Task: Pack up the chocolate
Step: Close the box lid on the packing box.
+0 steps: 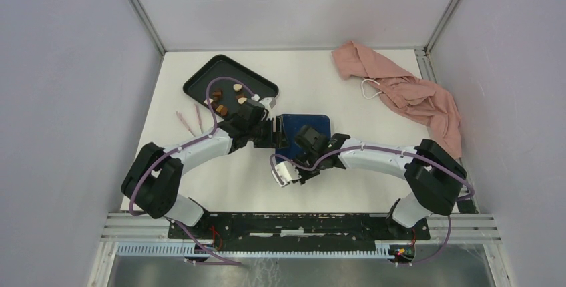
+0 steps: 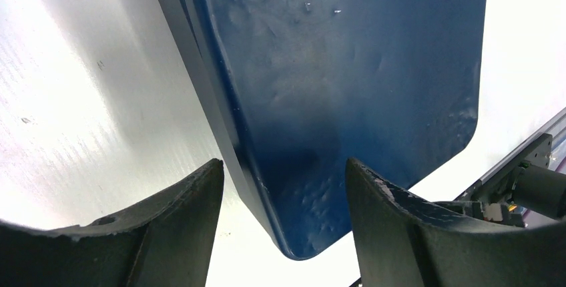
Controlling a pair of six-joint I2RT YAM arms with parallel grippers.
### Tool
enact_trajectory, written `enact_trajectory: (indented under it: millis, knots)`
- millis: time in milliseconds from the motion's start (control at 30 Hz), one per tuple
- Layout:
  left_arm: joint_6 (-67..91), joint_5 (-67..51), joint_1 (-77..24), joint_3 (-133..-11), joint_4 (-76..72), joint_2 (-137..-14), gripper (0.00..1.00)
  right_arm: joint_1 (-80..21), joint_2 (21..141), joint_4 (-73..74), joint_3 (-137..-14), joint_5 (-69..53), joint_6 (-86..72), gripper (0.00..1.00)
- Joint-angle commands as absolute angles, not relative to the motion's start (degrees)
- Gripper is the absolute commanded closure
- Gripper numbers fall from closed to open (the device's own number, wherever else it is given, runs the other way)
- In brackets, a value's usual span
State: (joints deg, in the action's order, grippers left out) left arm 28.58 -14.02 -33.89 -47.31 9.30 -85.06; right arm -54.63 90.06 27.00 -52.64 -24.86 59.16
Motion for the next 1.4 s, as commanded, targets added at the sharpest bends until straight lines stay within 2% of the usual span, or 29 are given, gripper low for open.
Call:
enact_trajectory:
  millis: [0,133,400,700,933,1200,1267,1367]
  knots:
    - [27.34,-14.56,-34.03,-48.83,7.27,-85.44,0.26,-54.67,89.84,18.81,-53.35,-14.70,51.48,0.84]
    - [27.34,-14.75,-34.04,-48.22,6.88,-84.99,0.24,-54.18,89.78,16.19,-52.92,-10.57,49.14,0.84]
    - [27.33,-14.92,-34.02,-47.81,6.68,-85.77,0.24,-52.76,90.37,18.81,-54.41,-11.57,49.64,0.82]
    - [27.59,-14.58,-33.06,-47.88,6.66,-89.55,0.31,-49.26,91.22,24.21,-57.45,-15.76,51.33,0.80]
    - [27.69,-14.85,-31.08,-49.02,7.94,-94.73,0.36,-46.85,90.08,29.67,-59.44,-25.14,55.27,0.80]
    - [28.16,-15.83,-29.99,-49.69,8.25,-98.38,0.38,-36.33,86.94,35.18,-62.58,-42.51,55.62,0.80]
    - [28.20,-16.16,-29.87,-49.95,8.14,-99.17,0.38,-32.28,85.61,31.50,-62.01,-42.93,50.77,0.80]
    - [28.13,-16.64,-29.76,-50.52,8.26,-100.61,0.38,-28.34,83.75,24.58,-61.44,-36.64,42.98,0.80]
